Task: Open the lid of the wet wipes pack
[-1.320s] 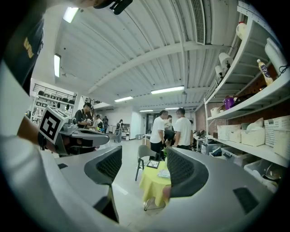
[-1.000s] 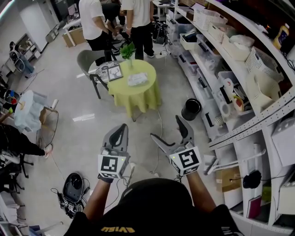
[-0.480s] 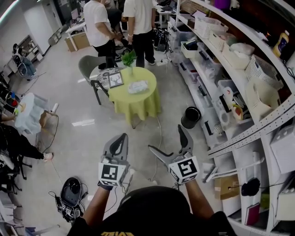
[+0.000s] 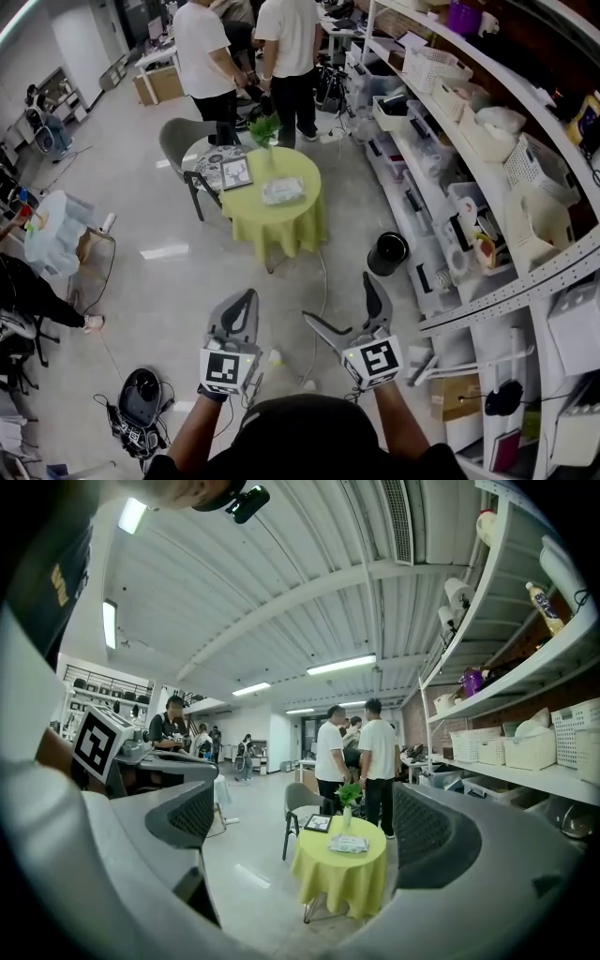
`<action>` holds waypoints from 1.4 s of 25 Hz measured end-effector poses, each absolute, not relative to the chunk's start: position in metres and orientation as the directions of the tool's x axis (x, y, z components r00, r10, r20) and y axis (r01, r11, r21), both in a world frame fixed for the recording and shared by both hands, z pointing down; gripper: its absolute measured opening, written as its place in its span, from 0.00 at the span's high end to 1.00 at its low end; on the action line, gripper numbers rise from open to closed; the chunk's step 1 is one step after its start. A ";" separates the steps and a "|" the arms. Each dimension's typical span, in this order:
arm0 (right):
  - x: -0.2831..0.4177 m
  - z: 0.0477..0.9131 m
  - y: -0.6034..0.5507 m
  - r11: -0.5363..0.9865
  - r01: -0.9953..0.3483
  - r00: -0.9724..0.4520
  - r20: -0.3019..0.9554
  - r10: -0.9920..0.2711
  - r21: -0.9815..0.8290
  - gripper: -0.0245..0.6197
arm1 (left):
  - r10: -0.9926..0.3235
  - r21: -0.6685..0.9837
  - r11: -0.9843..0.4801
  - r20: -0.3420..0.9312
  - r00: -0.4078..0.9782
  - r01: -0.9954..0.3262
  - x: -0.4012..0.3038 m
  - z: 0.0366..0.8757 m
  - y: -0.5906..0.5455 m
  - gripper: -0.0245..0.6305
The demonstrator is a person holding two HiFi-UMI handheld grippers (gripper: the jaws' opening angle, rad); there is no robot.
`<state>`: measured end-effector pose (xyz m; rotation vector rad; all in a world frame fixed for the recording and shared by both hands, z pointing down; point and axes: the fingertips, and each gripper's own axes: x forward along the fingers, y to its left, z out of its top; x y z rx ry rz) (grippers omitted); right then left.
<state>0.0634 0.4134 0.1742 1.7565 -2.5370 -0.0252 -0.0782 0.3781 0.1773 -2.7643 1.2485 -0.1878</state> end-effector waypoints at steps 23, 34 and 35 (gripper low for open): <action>0.006 0.158 0.257 0.257 -0.959 -0.248 0.083 -0.965 0.122 0.08 | -0.686 -0.082 -0.726 0.024 0.727 -0.683 -0.134 0.169 0.197 0.93; 0.038 0.188 0.176 0.248 -0.964 -0.236 0.124 -0.964 0.094 0.08 | -0.686 -0.072 -0.728 0.070 0.725 -0.682 -0.108 0.194 0.122 0.93; 0.043 0.189 0.162 0.252 -0.963 -0.240 0.125 -0.963 0.094 0.08 | -0.689 -0.077 -0.725 0.076 0.721 -0.685 -0.104 0.195 0.110 0.93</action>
